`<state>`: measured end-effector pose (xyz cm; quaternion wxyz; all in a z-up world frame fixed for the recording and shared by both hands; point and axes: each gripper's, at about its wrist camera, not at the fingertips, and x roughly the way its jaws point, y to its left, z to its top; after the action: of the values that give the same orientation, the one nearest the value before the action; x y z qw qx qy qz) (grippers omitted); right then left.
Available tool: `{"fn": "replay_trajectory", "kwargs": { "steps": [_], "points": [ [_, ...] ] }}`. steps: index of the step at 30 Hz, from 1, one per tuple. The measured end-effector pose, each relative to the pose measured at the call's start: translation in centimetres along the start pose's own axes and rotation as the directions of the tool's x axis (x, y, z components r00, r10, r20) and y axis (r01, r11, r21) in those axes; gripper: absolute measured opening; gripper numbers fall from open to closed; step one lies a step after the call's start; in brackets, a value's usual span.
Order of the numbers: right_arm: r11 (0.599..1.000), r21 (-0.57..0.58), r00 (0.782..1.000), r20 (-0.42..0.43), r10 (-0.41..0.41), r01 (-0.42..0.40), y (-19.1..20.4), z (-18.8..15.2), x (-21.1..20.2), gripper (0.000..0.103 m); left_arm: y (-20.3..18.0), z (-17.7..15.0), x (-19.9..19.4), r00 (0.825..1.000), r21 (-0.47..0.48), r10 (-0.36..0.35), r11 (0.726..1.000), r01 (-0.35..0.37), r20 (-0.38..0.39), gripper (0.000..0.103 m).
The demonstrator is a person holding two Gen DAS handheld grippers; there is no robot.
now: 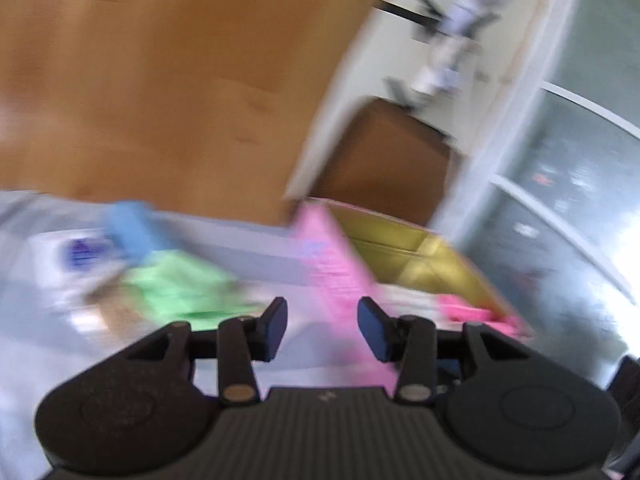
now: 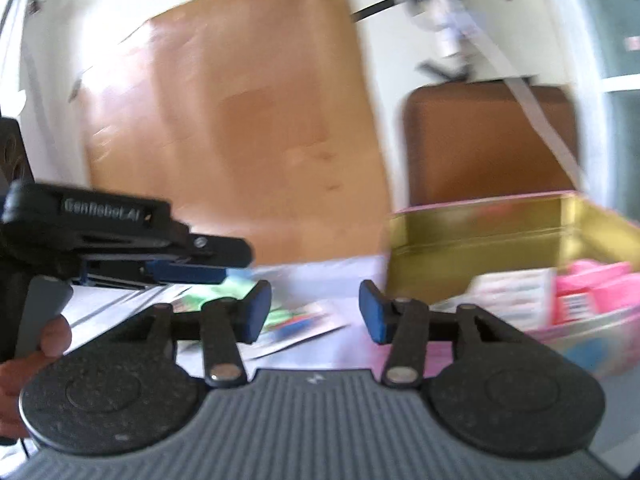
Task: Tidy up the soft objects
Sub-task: 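Grasp the bag of cotton swabs with the right gripper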
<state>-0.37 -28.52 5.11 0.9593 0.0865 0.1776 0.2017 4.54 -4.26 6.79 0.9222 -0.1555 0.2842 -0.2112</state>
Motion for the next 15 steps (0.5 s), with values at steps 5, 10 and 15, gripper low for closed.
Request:
{"fn": "replay_trajectory", "kwargs": {
  "steps": [5,10,15],
  "points": [
    [0.991,-0.056,0.98,-0.168,0.108,-0.119,4.8,-1.4,4.6,0.045,9.1,-1.7,-2.9,0.98,-0.122,0.199,0.972,-0.2,-0.026,0.04],
    [0.983,-0.102,0.948,-0.296,0.116,-0.152,8.3,-2.0,10.0,0.047,14.7,-2.8,-4.3,0.968,-0.238,0.248,0.939,-0.249,-0.034,0.04],
    [0.993,-0.019,0.926,-0.365,0.1,-0.114,8.4,-1.7,14.4,0.052,15.5,-3.6,-4.5,0.971,-0.212,0.236,0.951,-0.225,0.03,0.044]
  ]
}}
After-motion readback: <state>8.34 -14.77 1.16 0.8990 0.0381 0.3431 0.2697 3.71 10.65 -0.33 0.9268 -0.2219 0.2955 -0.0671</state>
